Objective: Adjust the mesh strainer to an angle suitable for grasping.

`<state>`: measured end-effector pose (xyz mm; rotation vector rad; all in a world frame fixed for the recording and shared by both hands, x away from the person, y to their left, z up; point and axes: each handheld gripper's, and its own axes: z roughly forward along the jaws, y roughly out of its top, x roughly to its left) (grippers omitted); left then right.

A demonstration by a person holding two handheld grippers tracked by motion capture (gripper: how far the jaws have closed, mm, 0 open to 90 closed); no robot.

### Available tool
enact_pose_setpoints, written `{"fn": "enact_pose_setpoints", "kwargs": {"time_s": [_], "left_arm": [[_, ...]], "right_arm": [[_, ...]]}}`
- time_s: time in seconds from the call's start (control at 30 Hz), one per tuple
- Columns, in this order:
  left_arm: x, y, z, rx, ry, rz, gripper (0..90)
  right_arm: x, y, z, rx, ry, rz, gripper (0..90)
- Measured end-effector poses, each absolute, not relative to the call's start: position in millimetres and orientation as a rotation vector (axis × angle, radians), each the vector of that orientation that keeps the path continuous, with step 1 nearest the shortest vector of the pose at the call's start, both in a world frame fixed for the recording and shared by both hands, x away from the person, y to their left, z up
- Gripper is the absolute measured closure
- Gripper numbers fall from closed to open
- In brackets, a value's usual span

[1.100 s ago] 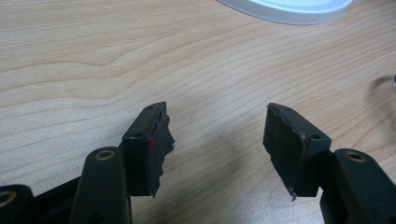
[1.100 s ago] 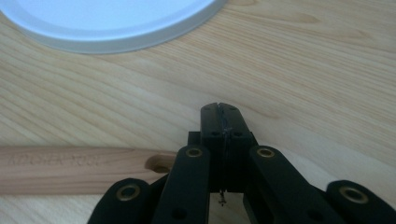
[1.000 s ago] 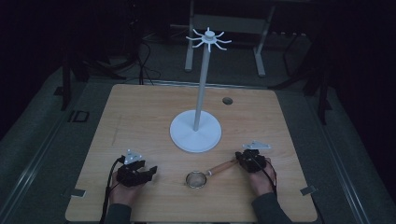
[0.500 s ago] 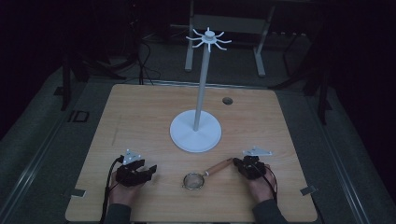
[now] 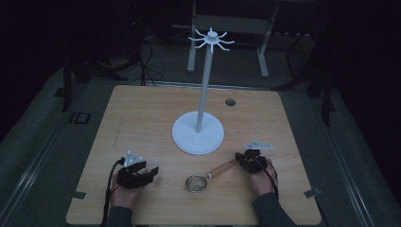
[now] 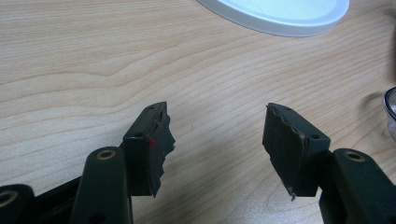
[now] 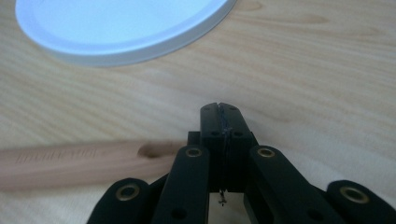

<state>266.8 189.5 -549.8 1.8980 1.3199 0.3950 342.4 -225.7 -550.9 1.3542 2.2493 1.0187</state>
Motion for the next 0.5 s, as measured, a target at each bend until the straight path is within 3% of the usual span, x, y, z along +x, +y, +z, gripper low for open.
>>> {"fn": "enact_pose_setpoints", "kwargs": {"time_s": [0.5], "left_arm": [[265.6,189.2,-548.1,1.89,1.309,0.407,41.2]], "right_arm": [[300.4,-200.6,-557.6,1.282,2.343,1.119,87.3]]}}
